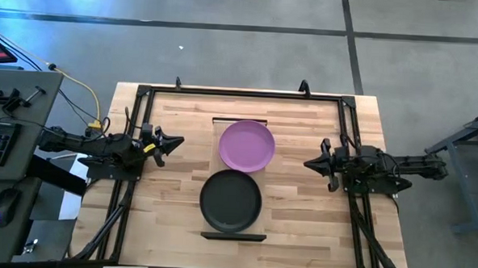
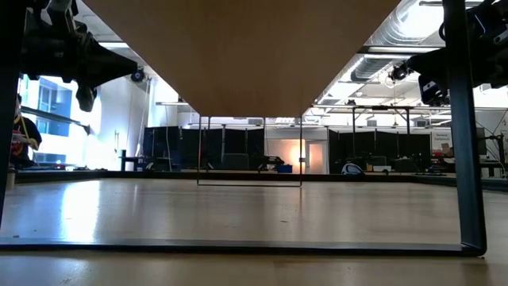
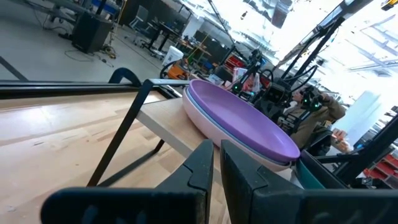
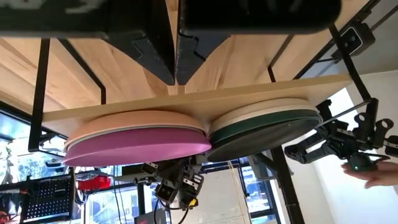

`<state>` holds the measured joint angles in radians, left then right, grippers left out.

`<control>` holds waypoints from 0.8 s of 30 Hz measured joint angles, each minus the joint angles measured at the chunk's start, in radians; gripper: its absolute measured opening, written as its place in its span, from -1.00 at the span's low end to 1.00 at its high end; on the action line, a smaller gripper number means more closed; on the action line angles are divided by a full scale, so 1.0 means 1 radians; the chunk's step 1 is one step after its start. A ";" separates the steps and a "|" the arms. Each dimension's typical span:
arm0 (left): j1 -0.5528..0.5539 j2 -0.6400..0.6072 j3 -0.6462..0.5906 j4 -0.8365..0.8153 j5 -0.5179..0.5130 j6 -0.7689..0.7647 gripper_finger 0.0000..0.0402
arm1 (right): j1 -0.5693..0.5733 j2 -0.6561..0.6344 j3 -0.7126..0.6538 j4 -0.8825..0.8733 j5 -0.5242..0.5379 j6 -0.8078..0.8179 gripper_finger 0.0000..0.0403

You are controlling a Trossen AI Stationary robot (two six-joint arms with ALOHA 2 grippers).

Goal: Place and stack plates onto a shelf
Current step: Return to Home Position

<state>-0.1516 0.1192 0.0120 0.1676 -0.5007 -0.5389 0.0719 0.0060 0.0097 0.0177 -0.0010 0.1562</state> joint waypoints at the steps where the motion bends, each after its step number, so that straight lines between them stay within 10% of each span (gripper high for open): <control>1: 0.000 0.000 0.000 0.000 0.000 0.000 -0.90 | 0.000 0.000 0.000 0.000 0.000 0.000 -1.00; 24: 0.000 -0.004 0.000 -0.025 -0.003 0.101 -0.90 | 0.000 0.000 -0.001 0.000 0.000 0.000 -1.00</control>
<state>-0.1516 0.1152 0.0120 0.1429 -0.5041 -0.4378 0.0719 0.0063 0.0090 0.0181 -0.0005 0.1562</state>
